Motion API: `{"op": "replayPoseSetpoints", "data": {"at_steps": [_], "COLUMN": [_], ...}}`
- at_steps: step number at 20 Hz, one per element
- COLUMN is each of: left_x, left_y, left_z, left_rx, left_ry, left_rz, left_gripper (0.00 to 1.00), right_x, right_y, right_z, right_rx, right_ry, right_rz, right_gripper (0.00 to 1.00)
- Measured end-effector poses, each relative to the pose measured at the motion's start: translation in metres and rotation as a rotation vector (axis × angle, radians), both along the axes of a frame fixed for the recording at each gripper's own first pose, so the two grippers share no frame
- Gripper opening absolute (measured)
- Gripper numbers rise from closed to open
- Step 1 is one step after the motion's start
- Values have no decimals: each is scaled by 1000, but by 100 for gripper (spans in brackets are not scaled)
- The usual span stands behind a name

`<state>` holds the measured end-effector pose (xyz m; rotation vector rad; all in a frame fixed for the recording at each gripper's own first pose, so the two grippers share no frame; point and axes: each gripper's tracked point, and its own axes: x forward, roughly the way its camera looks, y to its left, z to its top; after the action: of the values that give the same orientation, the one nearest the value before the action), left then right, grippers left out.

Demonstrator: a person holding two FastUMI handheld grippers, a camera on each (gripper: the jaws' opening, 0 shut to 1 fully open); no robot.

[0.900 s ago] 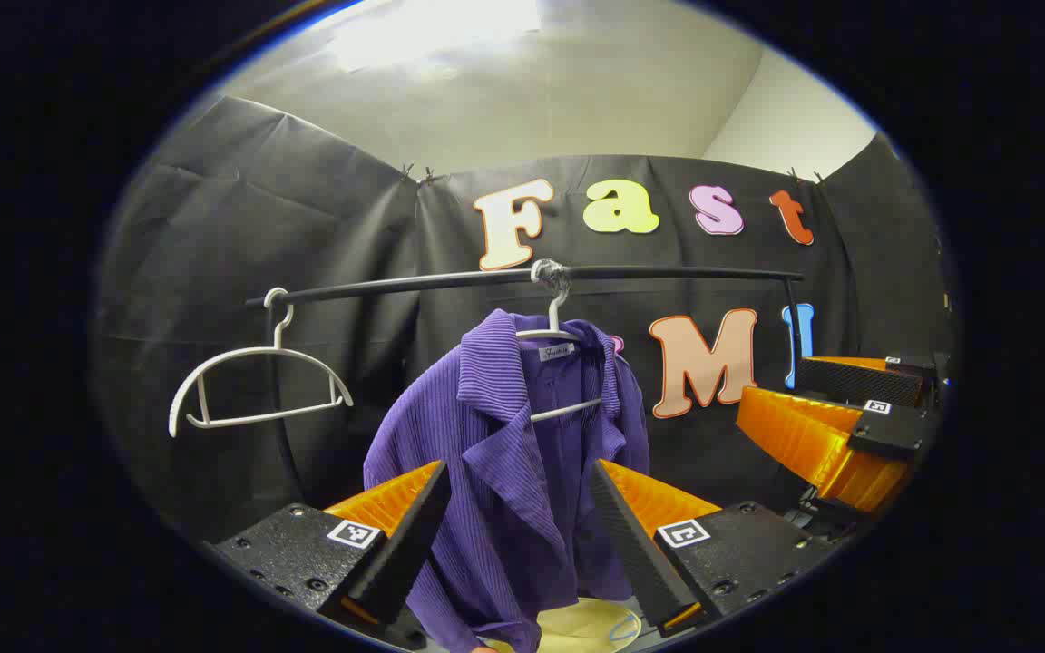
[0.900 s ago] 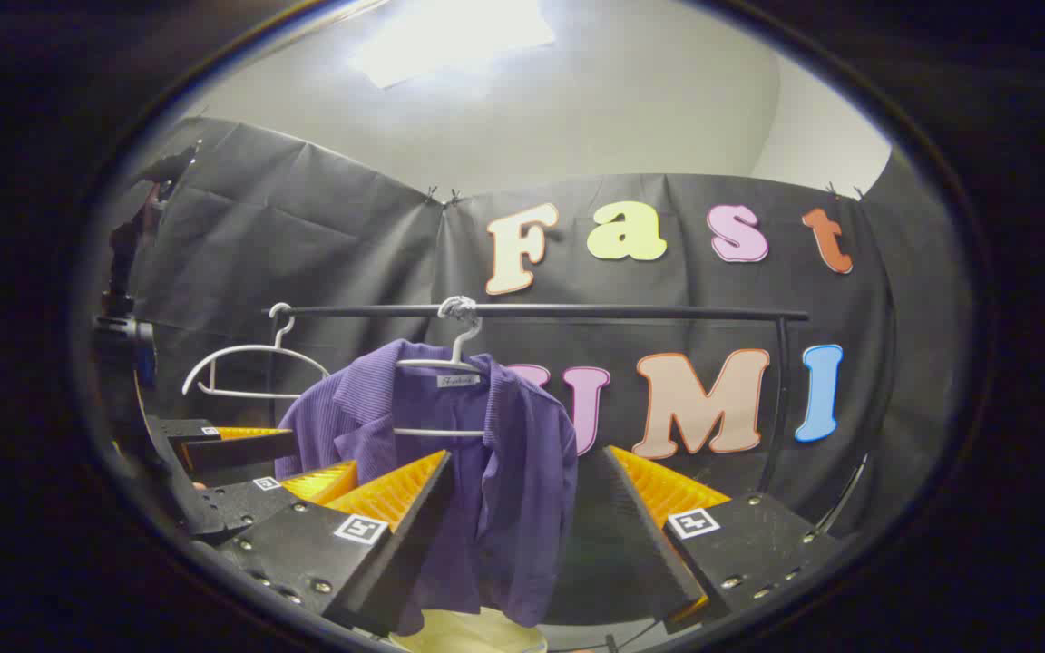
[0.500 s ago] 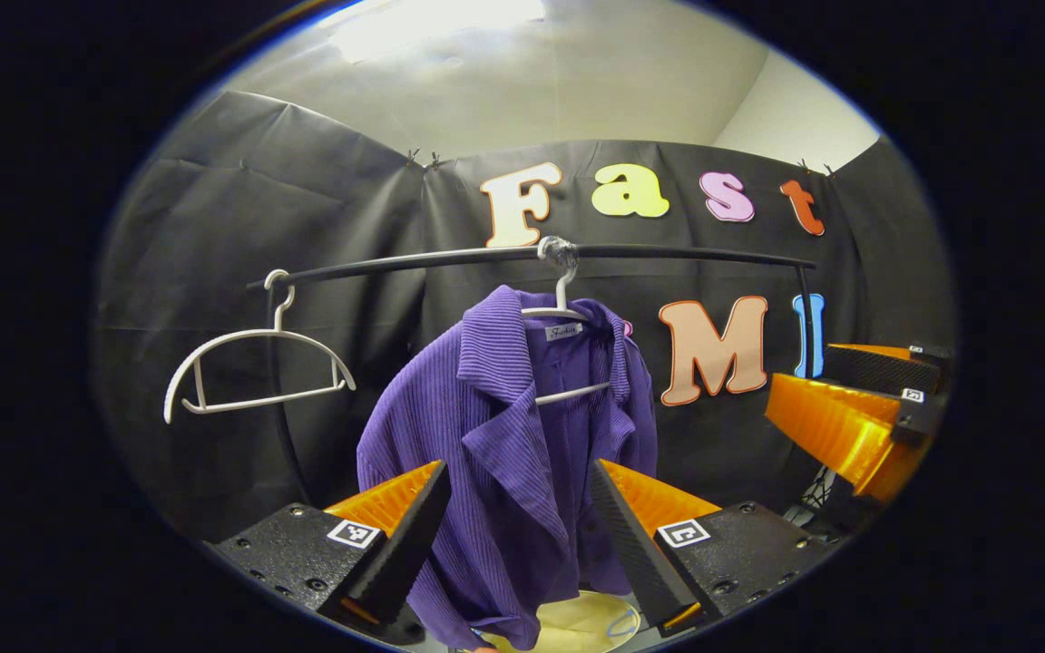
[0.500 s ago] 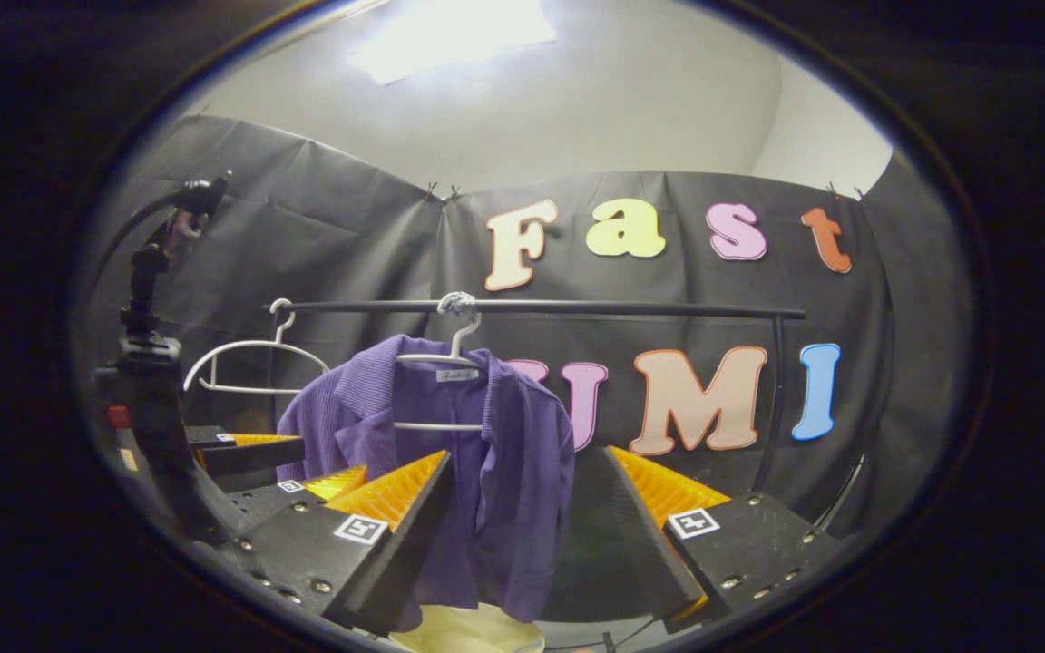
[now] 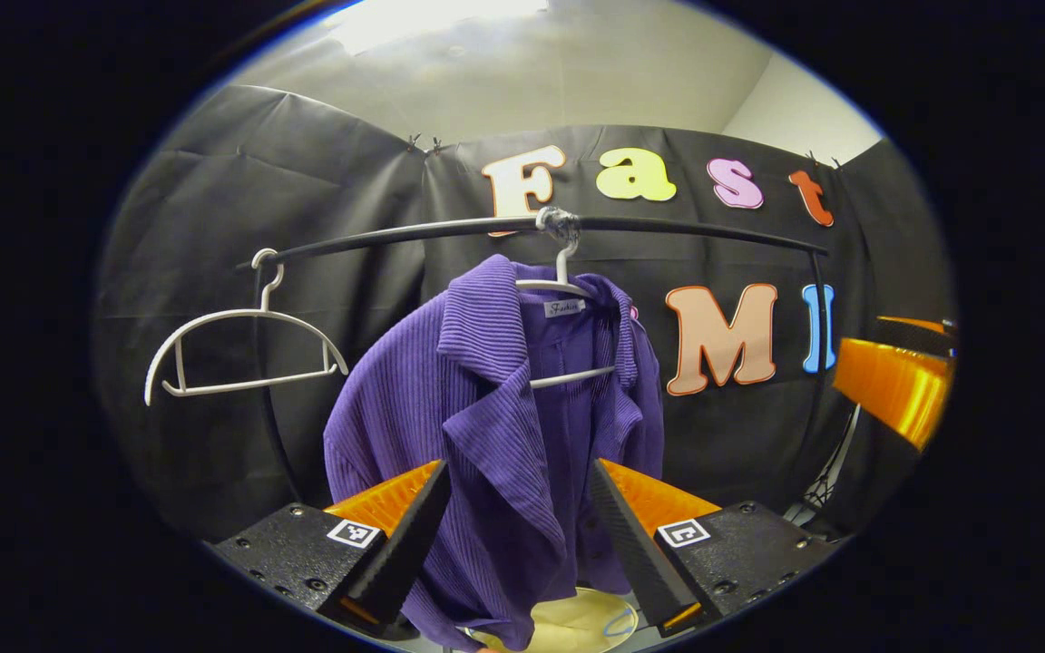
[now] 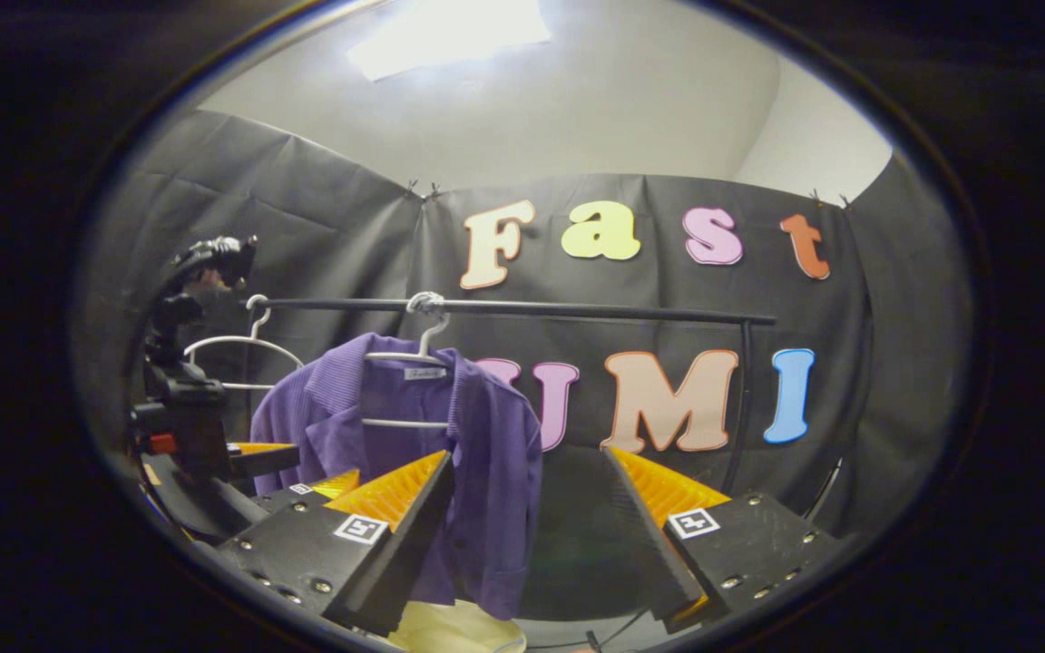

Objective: Grasp the clothes on the hanger with both hands and then place them into the laundry hamper below.

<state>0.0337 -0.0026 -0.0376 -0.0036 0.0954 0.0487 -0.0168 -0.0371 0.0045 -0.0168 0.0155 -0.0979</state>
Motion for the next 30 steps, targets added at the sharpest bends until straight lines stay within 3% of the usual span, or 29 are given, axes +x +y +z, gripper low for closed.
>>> {"op": "replayPoseSetpoints", "data": {"at_steps": [4, 9, 10, 13, 14, 16, 18, 23, 30], "left_x": [16, 31, 34, 42, 44, 46, 48, 46, 34], "left_y": [7, 24, 28, 34, 37, 40, 40, 41, 30], "left_z": [-14, -22, -23, -27, -28, -31, -32, -33, -17], "left_rx": [20, 80, 94, 111, 110, 106, 90, 57, 42], "left_ry": [20, 22, 21, 25, 26, 32, 35, 42, 17], "left_rz": [52, 141, 160, 181, 191, 198, 191, 184, 118], "left_gripper": [94, 92, 91, 72, 72, 60, 37, 0, 0], "right_x": [-2, 1, 1, 5, 7, 12, 17, 33, 53], "right_y": [-10, -19, -20, -20, -20, -20, -16, -7, 2], "right_z": [3, 4, 4, 3, 1, -2, -5, -12, -28], "right_rx": [-5, -19, -21, -25, -27, -27, -20, -13, -9], "right_ry": [-1, -7, -9, -12, -10, -5, -1, 14, 49], "right_rz": [-31, -46, -46, -34, -28, -16, 0, 55, 124], "right_gripper": [96, 93, 96, 93, 93, 93, 93, 93, 93]}}
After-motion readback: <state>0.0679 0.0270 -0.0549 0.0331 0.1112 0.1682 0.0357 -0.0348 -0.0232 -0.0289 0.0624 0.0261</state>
